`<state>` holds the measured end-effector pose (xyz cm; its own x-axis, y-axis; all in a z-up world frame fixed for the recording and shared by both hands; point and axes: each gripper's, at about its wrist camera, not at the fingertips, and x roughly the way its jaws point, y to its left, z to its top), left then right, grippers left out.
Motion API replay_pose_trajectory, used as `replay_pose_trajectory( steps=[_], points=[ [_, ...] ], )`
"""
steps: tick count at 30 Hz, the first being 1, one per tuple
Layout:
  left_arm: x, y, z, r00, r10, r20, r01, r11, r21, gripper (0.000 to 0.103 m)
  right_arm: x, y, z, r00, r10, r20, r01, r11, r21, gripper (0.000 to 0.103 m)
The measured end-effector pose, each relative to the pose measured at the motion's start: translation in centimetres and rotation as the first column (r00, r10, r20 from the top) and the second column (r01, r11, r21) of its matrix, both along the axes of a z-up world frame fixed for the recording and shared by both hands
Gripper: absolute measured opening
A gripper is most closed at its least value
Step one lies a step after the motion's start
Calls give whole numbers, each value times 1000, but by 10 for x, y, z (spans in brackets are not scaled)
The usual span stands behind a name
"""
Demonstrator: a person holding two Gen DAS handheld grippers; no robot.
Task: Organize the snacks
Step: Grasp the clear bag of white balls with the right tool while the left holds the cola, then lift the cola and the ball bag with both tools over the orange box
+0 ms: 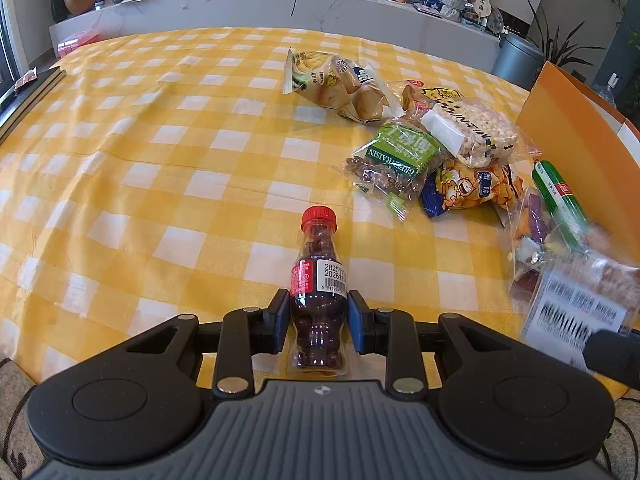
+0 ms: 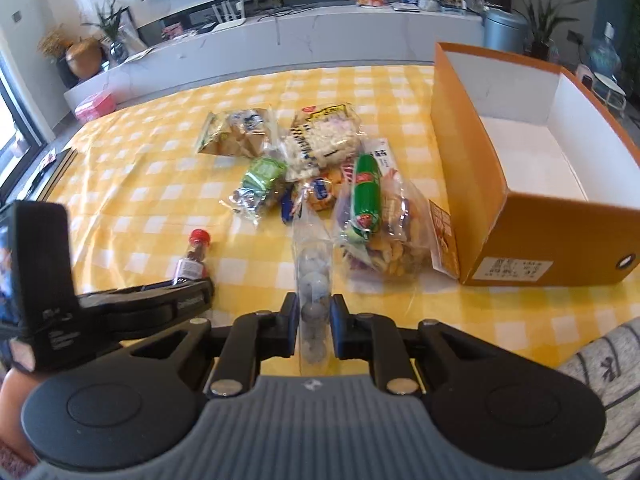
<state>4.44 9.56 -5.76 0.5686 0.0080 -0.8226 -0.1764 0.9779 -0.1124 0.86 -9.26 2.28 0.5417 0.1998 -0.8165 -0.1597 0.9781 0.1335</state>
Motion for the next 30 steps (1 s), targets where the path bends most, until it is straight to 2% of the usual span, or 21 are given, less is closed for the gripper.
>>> replay_pose_trajectory(
  steps=[4, 8, 15, 28, 30],
  points=[
    [0, 1, 0, 1000, 0, 0, 0, 1000, -4, 34, -2, 1, 3, 1000, 11, -15, -11, 1000, -24, 14],
    [0, 1, 0, 1000, -1, 0, 1, 1000, -1, 34, 5, 0, -6, 999, -33, -13, 33, 999, -34, 15],
    [-1, 0, 0, 1000, -4, 1, 4, 1000, 1, 34, 20, 7, -20, 997, -74, 8, 74, 997, 29, 16],
    [-1, 0, -1, 1000, -5, 4, 5, 1000, 0, 34, 29, 32, -58, 989, -88, 118, 90, 996, -12, 18],
    [0, -1, -1, 1000, 1, 4, -1, 1000, 7, 37, 28, 32, -63, 986, -93, 139, 95, 995, -6, 20]
  ],
)
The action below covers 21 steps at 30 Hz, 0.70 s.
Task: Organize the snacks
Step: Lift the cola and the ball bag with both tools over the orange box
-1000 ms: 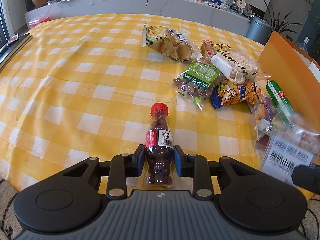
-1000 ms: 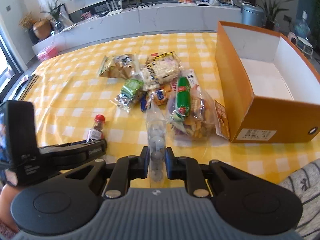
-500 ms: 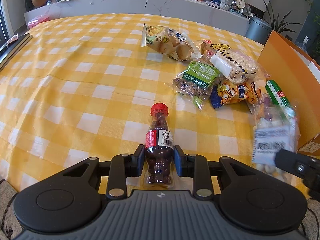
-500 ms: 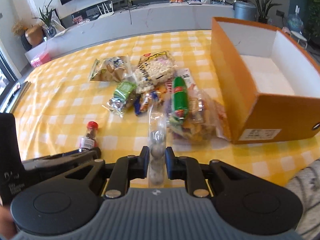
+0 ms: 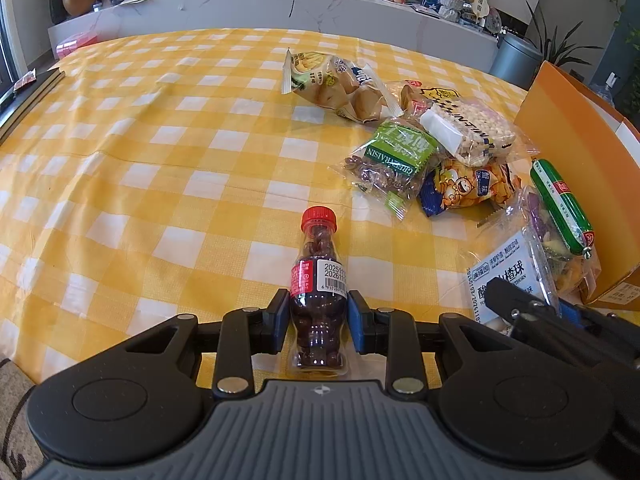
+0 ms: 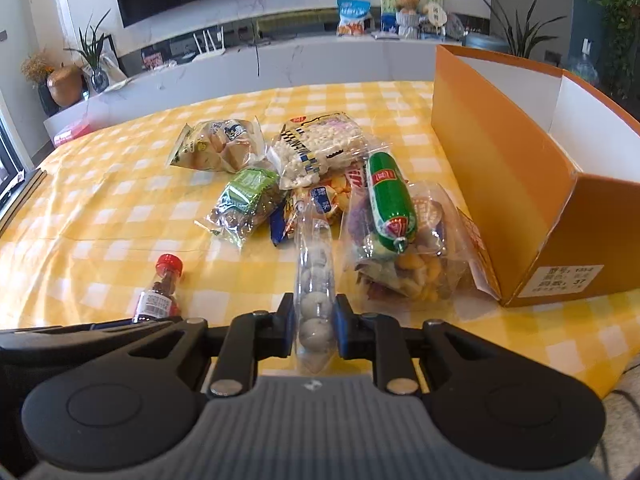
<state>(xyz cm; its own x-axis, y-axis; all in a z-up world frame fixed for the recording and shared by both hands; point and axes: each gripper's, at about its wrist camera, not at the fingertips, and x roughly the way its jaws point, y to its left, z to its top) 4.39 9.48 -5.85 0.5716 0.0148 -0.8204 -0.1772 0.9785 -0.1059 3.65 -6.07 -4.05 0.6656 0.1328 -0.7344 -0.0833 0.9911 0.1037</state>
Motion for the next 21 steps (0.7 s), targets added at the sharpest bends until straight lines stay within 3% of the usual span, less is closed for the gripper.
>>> replay_pose_trajectory(
  steps=[3, 6, 10, 12, 14, 21],
  points=[
    [1, -1, -1, 1000, 24, 14, -24, 999, 24, 40, -2, -1, -5, 1000, 5, 28, -5, 1000, 5, 20],
    [3, 0, -2, 997, 70, 20, -71, 996, 54, 51, -4, -3, -6, 998, 24, 60, -26, 999, 37, 20],
    [10, 1, -3, 996, 87, 37, -89, 994, 58, 53, -4, -8, -5, 996, 43, 78, -50, 994, 97, 20],
    [11, -5, -5, 997, 66, 44, -70, 994, 85, 47, -5, -9, -5, 996, 40, 79, -49, 992, 113, 20],
    [9, -12, -5, 998, 31, 47, -36, 993, 115, 34, -5, -12, -5, 996, 36, 79, -46, 991, 130, 20],
    [7, -13, -4, 998, 38, 44, -43, 992, 119, 34, -15, -16, 1, 992, 39, 118, -55, 990, 130, 15]
  ],
)
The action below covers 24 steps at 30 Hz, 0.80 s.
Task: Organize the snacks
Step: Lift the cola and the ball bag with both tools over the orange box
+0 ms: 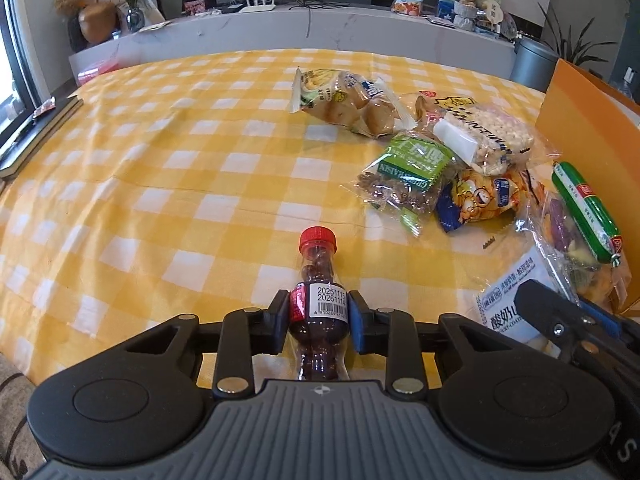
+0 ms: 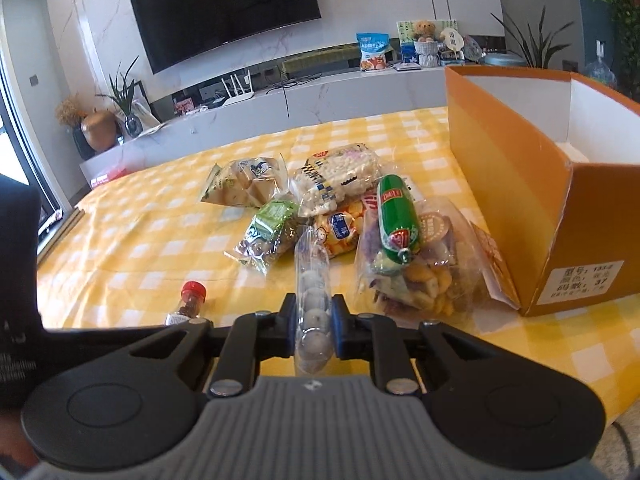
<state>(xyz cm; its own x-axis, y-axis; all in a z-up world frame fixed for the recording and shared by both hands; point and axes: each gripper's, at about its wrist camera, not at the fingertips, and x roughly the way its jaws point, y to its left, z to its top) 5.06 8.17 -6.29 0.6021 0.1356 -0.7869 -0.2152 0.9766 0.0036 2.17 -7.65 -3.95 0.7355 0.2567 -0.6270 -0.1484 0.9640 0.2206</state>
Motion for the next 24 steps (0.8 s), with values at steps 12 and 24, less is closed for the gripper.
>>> replay_pose_trajectory(
  steps=[12, 24],
  points=[
    [-12, 6, 20, 998, 7, 64, -6, 1000, -12, 34, -23, -7, 34, 990, 55, 130, -63, 996, 60, 15],
    [-5, 9, 93, 986, -50, 159, 70, 990, -120, 34, -40, -54, 102, 946, -10, 324, -41, 988, 151, 15]
  ],
)
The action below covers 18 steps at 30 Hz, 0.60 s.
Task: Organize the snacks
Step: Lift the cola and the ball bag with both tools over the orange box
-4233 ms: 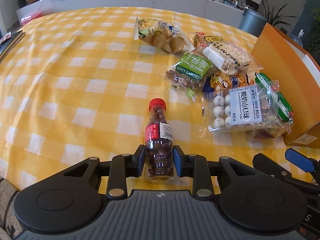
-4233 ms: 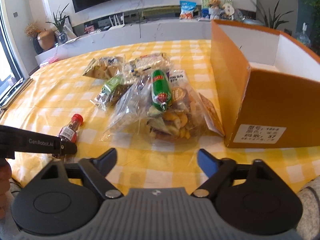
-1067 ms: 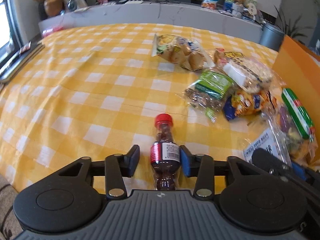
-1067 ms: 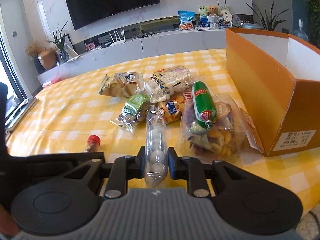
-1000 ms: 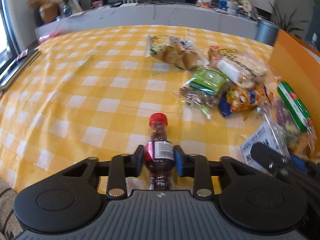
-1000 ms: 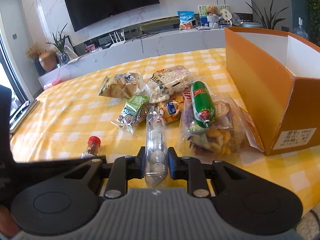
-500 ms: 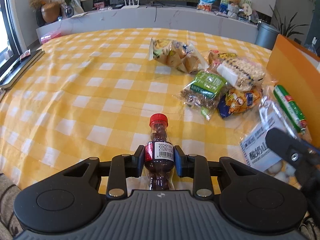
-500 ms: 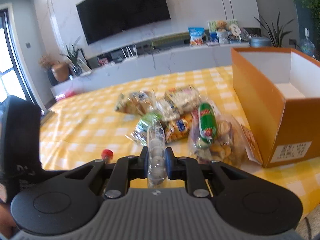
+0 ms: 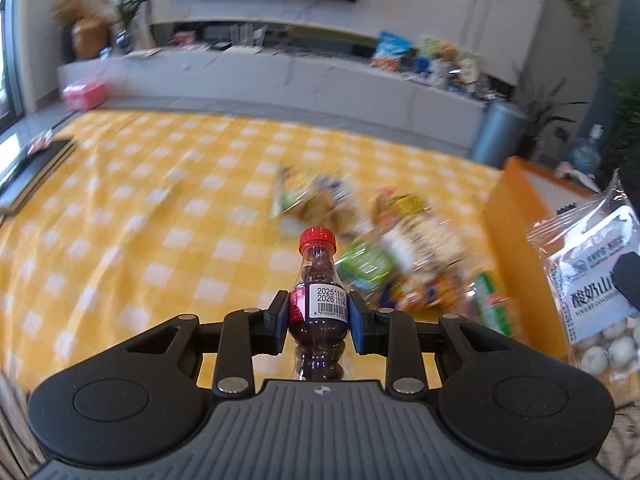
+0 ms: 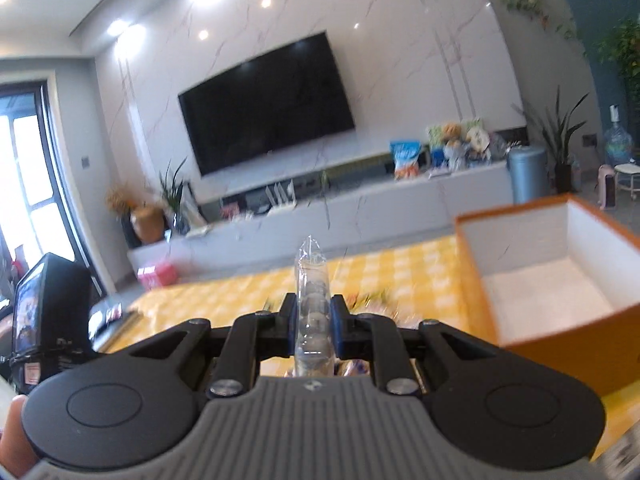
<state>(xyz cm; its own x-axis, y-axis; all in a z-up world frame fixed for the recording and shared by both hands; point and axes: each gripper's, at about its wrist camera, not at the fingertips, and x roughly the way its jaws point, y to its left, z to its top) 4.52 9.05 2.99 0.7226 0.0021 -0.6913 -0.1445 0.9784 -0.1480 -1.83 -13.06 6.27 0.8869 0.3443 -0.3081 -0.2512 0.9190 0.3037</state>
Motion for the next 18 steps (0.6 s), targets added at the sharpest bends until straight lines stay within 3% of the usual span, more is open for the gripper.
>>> replay_pose_trajectory(
  steps=[5, 9, 18],
  points=[
    [15, -25, 38, 993, -113, 45, 116, 990, -75, 34, 6, -45, 19, 998, -52, 20, 50, 995, 83, 15],
    [32, -48, 56, 979, -194, 57, 201, 964, -172, 34, 14, -81, 30, 989, -147, 18, 145, 987, 71, 15],
    [61, -120, 50, 947, -320, 42, 320, 917, -238, 34, 33, -143, 18, 957, -290, -30, 291, 953, 80, 15]
  ],
)
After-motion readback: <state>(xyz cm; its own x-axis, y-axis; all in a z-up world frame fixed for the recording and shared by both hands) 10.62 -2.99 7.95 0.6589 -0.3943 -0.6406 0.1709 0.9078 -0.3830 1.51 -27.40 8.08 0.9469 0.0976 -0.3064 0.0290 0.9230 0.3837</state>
